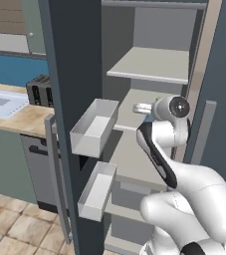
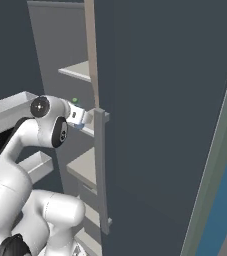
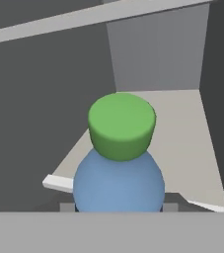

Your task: Take the bottled waters from the counter and place them in the freezer to freeze. Close the freezer door after placing the bottles.

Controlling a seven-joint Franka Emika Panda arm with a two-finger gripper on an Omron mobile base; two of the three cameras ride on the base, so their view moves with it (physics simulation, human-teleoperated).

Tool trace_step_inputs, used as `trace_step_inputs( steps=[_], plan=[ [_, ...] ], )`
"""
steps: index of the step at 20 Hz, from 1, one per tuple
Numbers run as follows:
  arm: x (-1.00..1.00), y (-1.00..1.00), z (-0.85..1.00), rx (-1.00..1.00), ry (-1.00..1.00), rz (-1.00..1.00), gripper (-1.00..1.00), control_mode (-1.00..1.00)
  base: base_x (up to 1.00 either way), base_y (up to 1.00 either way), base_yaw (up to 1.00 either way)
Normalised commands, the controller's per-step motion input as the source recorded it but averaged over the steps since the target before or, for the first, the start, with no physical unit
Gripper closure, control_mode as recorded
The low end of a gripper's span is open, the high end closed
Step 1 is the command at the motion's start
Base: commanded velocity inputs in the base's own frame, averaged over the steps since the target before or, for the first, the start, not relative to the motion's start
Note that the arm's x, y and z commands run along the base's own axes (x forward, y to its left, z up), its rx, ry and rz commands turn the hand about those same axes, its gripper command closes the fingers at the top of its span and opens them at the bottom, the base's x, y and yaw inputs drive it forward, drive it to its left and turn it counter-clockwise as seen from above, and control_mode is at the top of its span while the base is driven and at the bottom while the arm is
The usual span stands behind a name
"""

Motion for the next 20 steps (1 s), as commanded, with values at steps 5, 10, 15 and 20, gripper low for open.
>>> trace_step_inputs(
  steps=[5,10,15,20],
  plan=[
    [0.19,0.00,-0.10,0.00,0.00,-0.03,1.00,-1.00,0.00,0.00,0.00],
    [0.16,-0.01,-0.01,0.00,0.00,-0.01,1.00,-1.00,0.00,0.00,0.00],
    [0.05,-0.11,-0.02,0.00,0.00,0.00,1.00,-1.00,0.00,0.00,0.00],
    [0.00,-0.10,0.00,0.00,0.00,0.00,1.00,-1.00,0.00,0.00,0.00]
  ],
)
